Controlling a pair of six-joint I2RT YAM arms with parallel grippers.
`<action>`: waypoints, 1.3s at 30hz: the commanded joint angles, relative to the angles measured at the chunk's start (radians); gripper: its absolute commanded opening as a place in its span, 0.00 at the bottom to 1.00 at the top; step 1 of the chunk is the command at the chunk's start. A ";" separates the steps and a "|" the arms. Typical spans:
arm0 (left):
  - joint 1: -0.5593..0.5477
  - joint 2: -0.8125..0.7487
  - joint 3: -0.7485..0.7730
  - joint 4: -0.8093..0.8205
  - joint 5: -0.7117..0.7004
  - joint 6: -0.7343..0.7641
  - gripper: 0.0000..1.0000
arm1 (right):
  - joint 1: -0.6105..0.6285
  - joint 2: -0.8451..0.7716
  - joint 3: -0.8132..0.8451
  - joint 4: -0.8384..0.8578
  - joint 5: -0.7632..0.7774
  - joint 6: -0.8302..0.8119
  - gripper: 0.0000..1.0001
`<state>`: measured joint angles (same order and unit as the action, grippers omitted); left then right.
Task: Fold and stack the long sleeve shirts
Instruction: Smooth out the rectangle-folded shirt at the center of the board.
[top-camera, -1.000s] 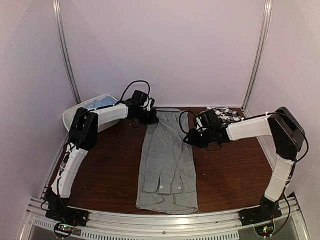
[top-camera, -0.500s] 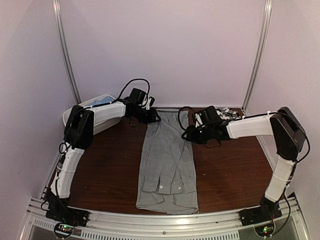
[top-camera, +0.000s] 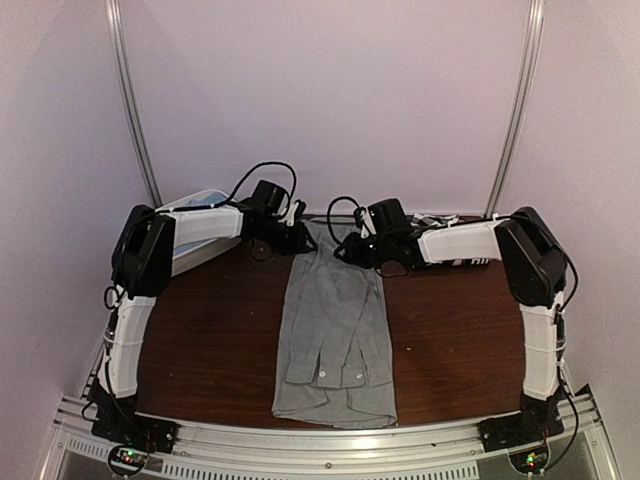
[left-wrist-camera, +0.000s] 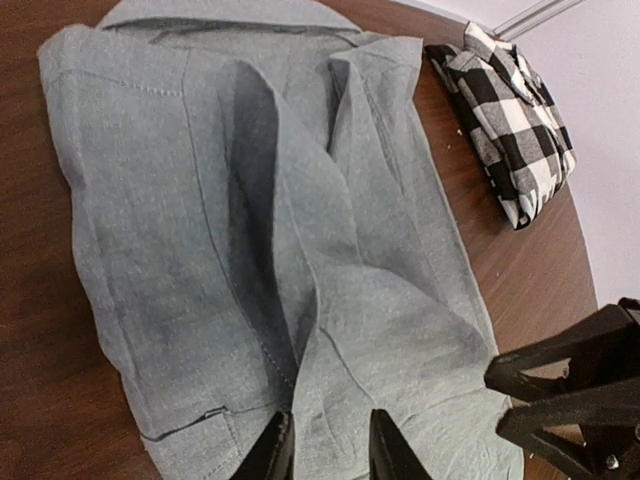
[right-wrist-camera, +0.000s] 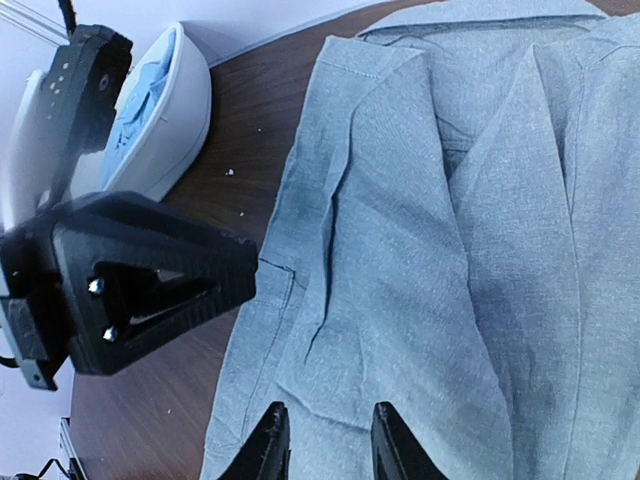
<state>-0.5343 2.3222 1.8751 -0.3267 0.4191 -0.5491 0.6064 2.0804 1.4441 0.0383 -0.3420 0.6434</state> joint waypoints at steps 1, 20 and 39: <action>-0.006 -0.043 -0.034 0.052 0.052 -0.008 0.27 | -0.007 0.069 0.047 0.004 0.019 0.020 0.30; -0.007 -0.236 -0.362 0.103 0.049 -0.011 0.27 | -0.041 -0.030 -0.088 0.020 0.034 0.050 0.34; -0.018 -0.434 -0.603 0.135 0.077 -0.045 0.27 | -0.021 0.284 0.320 0.102 -0.107 0.084 0.24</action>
<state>-0.5468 1.9594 1.3209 -0.2329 0.4744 -0.5823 0.5976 2.2761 1.6707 0.1287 -0.4236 0.7036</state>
